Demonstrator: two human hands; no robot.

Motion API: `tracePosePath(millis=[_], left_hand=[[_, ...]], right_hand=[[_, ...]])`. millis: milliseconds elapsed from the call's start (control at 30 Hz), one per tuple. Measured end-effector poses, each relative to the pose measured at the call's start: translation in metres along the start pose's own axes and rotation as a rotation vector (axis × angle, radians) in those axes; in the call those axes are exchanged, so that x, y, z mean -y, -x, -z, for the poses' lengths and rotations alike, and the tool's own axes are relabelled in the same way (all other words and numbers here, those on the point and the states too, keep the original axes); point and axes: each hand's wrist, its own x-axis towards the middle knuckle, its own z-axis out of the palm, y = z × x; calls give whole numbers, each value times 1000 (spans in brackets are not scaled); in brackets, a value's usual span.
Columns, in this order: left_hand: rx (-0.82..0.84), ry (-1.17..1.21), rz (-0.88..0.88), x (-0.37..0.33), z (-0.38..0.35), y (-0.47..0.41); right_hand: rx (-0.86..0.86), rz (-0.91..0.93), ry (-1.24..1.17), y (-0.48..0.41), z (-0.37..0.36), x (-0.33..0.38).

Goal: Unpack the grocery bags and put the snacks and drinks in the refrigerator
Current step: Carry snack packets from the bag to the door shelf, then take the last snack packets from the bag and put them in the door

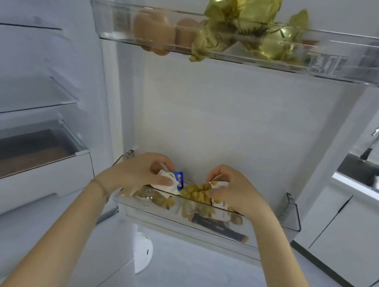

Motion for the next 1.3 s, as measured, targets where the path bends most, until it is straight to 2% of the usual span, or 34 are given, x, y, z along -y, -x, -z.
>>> tracePosePath(millis=[167, 367, 467, 533, 733, 933, 1100, 1300], left_hand=[[77, -21, -52, 0, 1, -5], [82, -175, -67, 10, -2, -10], [-11, -301, -85, 15, -7, -12], [-102, -384, -161, 13, -11, -13], [-310, -407, -345, -17, -38, -12], [-412, -532, -497, -64, -92, -6], [-422, -698, -575, -107, -151, -12], [-459, -696, -678, -164, -243, -22]], right_hand=[[18, -21, 84, -2, -1, 0], [-31, -59, 183, 2, 0, -4], [-59, -38, 213, 13, -4, -6], [-135, 5, 209, 21, -6, -9], [-366, 140, 374, 56, 2, -18], [-615, 202, 493, 100, 36, -39], [-678, 134, 525, 142, 78, -76], [-683, 15, 587, 202, 142, -135]])
